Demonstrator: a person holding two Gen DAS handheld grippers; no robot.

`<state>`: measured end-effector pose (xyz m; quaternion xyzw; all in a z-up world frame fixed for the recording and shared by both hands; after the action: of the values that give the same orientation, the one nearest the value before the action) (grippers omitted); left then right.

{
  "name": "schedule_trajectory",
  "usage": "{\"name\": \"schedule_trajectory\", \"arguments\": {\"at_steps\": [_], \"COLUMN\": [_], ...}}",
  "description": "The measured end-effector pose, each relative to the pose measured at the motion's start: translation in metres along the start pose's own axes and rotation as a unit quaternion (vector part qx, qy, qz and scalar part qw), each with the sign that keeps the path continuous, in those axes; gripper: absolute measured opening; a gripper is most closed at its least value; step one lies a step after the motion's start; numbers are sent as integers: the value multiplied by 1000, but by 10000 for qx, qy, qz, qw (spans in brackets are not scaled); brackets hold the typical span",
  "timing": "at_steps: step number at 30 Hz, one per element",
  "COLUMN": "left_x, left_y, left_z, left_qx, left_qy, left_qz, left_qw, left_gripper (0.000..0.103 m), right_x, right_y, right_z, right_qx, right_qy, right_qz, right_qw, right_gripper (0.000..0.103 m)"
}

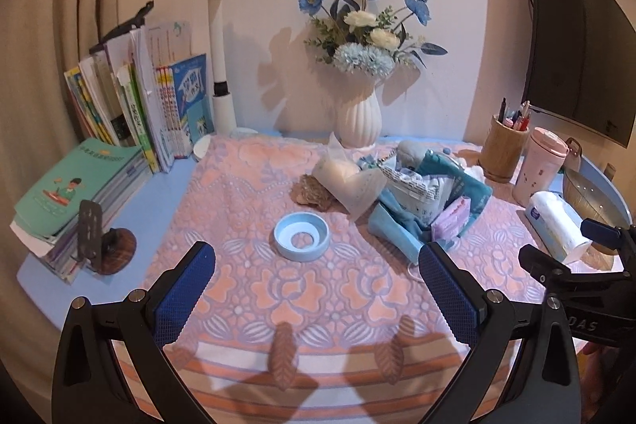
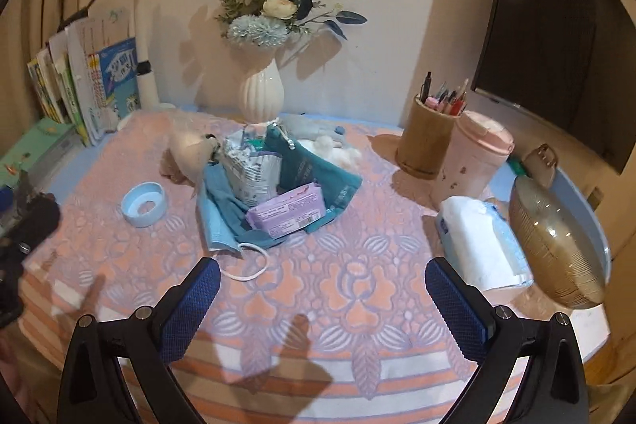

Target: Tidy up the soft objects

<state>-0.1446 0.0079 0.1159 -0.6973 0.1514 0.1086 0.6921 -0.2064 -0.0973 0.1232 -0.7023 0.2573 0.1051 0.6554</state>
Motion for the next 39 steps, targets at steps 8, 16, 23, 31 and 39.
{"name": "schedule_trajectory", "arguments": {"at_steps": [8,16,23,31,39], "left_x": [-5,-5,8,30,55], "left_y": [3,4,8,-7,-24], "left_z": [-6,-5,13,20,21], "left_qx": [17,29,173,455,417], "left_qy": [109,112,-22,150,418], "left_qz": [-10,12,135,186,192], "left_qw": [9999,9999,9998,9987,9981], "left_gripper": [102,102,102,102,102], "right_x": [-5,-4,5,16,39], "right_y": [5,10,16,6,0], "right_z": [1,0,-7,-5,-32], "right_qx": [94,196,439,485,968], "right_qy": [-9,-86,-317,-646,-721], "right_qz": [70,143,219,137,311], "right_qw": [9999,9997,9983,9966,9922], "right_gripper": [103,103,103,103,103]}}
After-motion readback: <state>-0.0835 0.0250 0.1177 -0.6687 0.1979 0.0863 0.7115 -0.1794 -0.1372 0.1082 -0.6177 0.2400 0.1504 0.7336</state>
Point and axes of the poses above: each gripper's, at about its wrist camera, not at the fingertips, and x roughly the way its jaws point, z to its left, y to its underside, the point moved 2 cm from there along x, roughly the way its jaws point, and after that the axes turned 13 degrees about -z, right-handed, at the moved point
